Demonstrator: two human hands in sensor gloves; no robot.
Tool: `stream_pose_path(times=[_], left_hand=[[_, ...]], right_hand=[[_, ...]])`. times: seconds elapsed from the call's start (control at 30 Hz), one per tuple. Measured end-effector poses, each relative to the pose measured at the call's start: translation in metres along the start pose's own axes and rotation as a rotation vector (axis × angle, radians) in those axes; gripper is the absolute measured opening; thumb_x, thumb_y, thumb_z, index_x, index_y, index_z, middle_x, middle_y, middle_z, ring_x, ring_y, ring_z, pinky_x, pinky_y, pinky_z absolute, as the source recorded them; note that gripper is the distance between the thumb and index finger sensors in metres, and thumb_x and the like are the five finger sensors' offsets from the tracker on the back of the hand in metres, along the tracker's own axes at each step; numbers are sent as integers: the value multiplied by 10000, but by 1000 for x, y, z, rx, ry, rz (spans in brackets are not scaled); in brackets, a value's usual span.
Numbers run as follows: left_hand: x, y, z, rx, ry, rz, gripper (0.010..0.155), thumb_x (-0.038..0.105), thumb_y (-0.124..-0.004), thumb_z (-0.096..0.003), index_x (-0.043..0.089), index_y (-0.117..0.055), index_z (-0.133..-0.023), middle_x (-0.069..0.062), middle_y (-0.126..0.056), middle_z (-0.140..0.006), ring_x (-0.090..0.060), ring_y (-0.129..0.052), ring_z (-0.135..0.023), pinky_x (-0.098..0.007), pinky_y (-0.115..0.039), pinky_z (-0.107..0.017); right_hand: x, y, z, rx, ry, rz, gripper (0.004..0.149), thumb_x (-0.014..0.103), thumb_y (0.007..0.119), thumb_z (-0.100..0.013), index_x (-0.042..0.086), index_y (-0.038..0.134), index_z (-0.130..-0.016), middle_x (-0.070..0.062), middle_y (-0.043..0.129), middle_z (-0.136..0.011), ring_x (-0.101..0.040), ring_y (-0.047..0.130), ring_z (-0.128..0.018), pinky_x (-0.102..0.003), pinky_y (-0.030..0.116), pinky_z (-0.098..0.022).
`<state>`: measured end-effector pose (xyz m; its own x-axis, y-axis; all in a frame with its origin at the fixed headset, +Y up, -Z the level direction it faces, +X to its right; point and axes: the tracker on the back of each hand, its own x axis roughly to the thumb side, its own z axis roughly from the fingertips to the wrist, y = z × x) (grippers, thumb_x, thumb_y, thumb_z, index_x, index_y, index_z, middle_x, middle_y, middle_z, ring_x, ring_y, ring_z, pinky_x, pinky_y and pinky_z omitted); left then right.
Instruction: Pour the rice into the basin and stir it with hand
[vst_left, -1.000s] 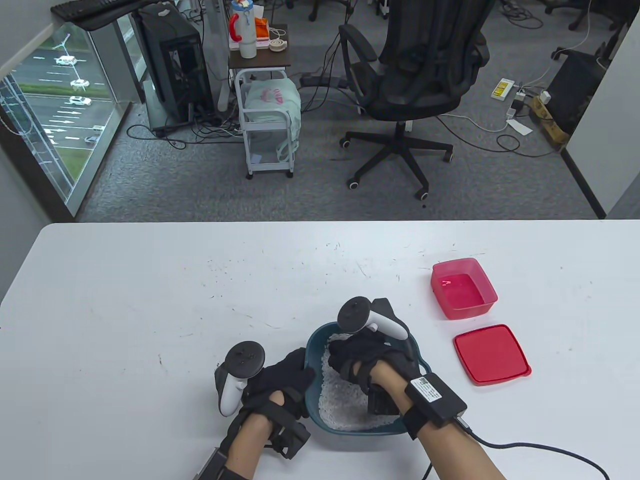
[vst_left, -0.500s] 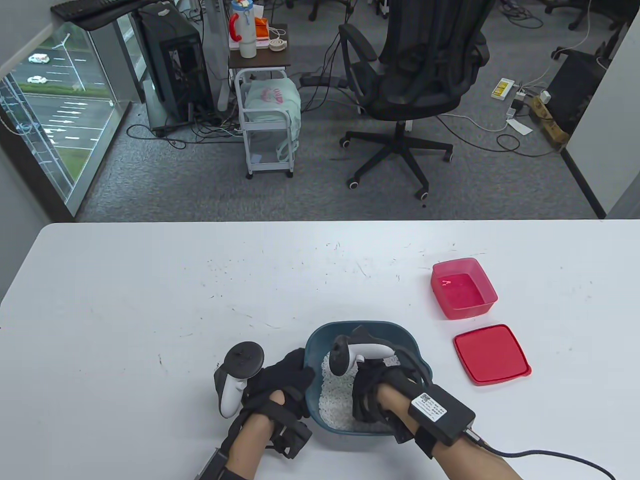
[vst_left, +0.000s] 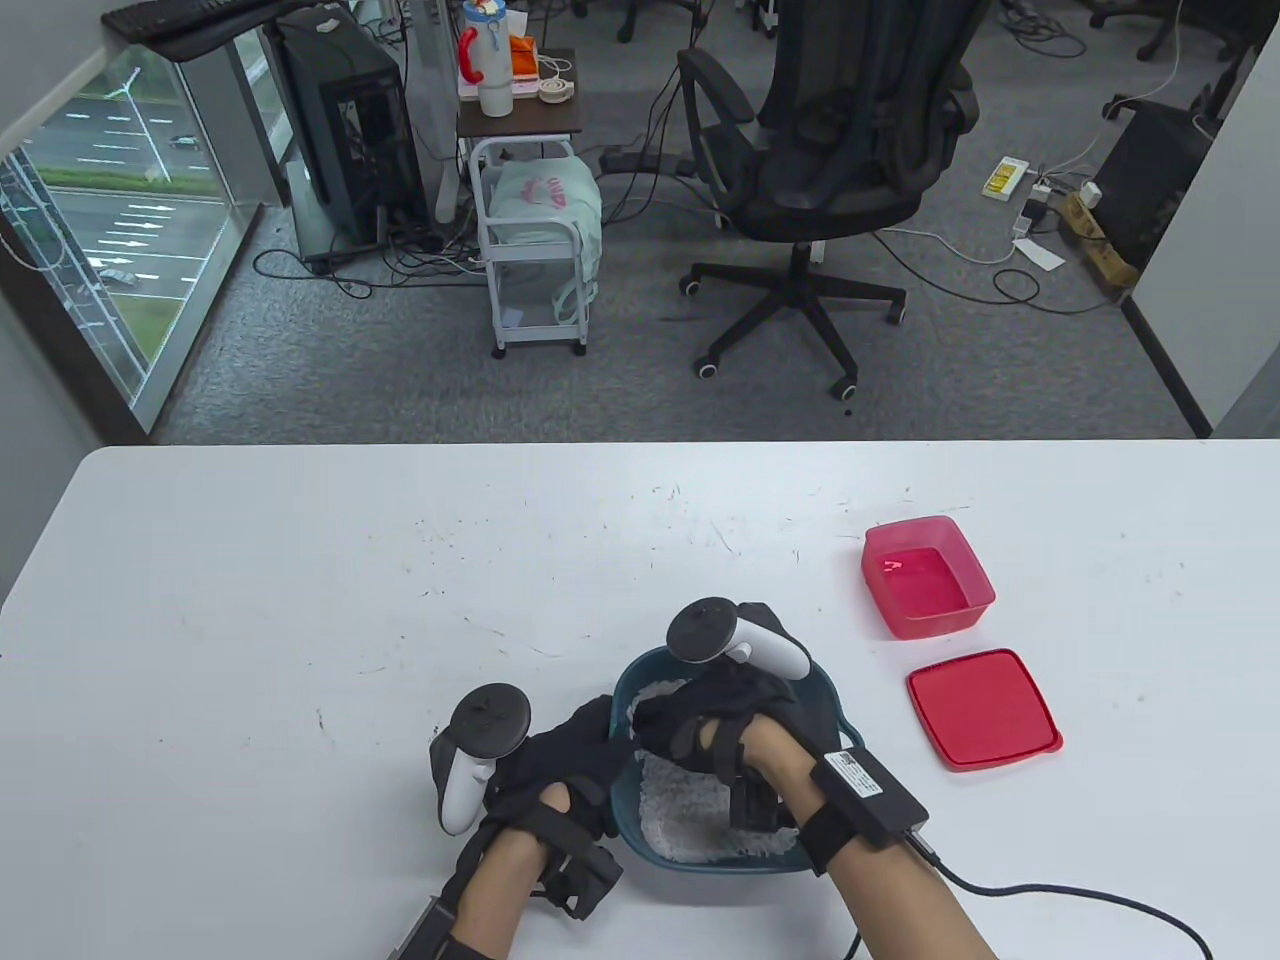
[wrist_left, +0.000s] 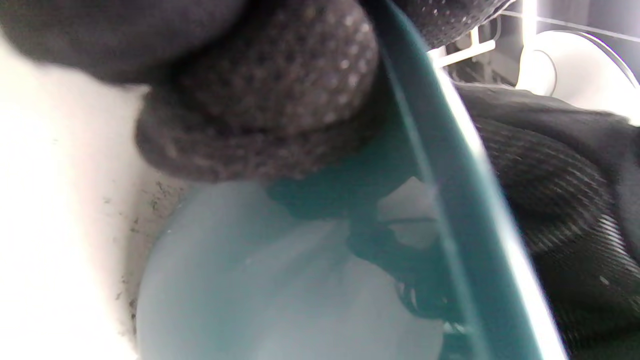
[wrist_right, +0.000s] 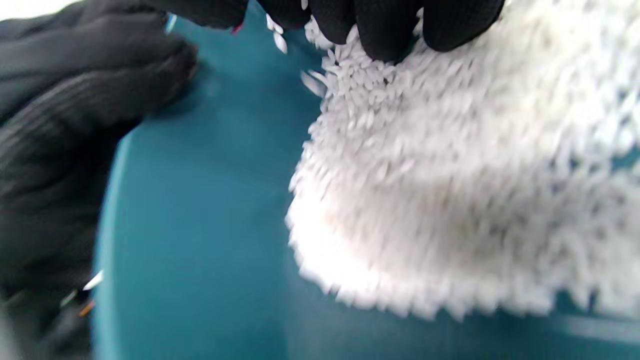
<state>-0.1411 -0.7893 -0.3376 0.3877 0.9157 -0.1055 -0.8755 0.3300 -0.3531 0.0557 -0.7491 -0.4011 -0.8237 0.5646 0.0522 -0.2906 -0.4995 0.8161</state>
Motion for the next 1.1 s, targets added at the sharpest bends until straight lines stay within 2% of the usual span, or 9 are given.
stream_pose_path(times=[0.1,0.23,0.33,0.4,0.6,0.7,0.8,0.93,1.1], left_hand=[[0,0,0,11,2,-2,674,316,-792,-504,16,-580,-1069,-330,-754,-955,-158,-1078,-84,-246,-958,-10],[0,0,1,14,3,-5,673,315,-789,-504,9,-578,-1066,-330,-753,-955,-155,-1078,-83,-243,-959,-10],[0,-1,1,15,5,-3,671,314,-788,-504,10,-580,-1065,-328,-753,-955,-155,-1079,-82,-243,-960,-8],[0,-1,1,17,7,0,673,315,-789,-504,9,-580,-1065,-328,-753,-955,-156,-1079,-80,-242,-960,-7],[0,-1,2,32,11,-1,668,315,-788,-503,11,-586,-1063,-325,-757,-953,-151,-1076,-75,-237,-959,-2],[0,-2,2,38,16,7,665,313,-789,-503,11,-589,-1061,-325,-758,-952,-156,-1078,-73,-239,-960,-2],[0,-2,2,44,18,7,663,312,-792,-502,13,-594,-1060,-325,-760,-951,-158,-1079,-70,-241,-961,-1],[0,-2,2,32,10,9,667,318,-794,-505,20,-592,-1066,-323,-758,-956,-161,-1078,-89,-244,-960,-5],[1,-2,2,31,3,-9,669,315,-793,-506,20,-588,-1070,-324,-757,-959,-158,-1077,-90,-245,-959,-7]], right_hand=[[-1,-4,5,-107,115,139,611,332,719,-399,77,660,-951,-224,698,-958,-488,767,-808,-651,658,-534],[-5,-3,13,-132,298,377,614,328,723,-396,83,660,-955,-238,731,-942,-483,834,-759,-630,714,-499],[-9,6,19,-62,424,517,607,314,729,-387,43,704,-930,-292,736,-911,-479,887,-690,-599,764,-450],[-10,15,24,-38,479,596,609,313,738,-374,-8,745,-892,-324,832,-824,-464,971,-582,-570,822,-377],[-5,43,33,98,405,612,584,322,777,-332,-70,898,-747,-344,992,-616,-440,1075,-341,-540,883,-216],[-1,47,32,204,201,438,579,329,789,-326,-55,924,-737,-338,1007,-604,-454,1069,-333,-550,874,-213],[3,45,28,241,21,294,588,333,789,-329,-31,904,-776,-317,989,-673,-475,1054,-429,-574,867,-284],[0,40,20,286,-86,86,614,331,790,-335,7,824,-854,-267,896,-828,-493,946,-660,-628,787,-444],[0,21,8,149,-79,-9,647,352,745,-376,60,644,-944,-219,705,-956,-454,771,-823,-641,683,-532]])
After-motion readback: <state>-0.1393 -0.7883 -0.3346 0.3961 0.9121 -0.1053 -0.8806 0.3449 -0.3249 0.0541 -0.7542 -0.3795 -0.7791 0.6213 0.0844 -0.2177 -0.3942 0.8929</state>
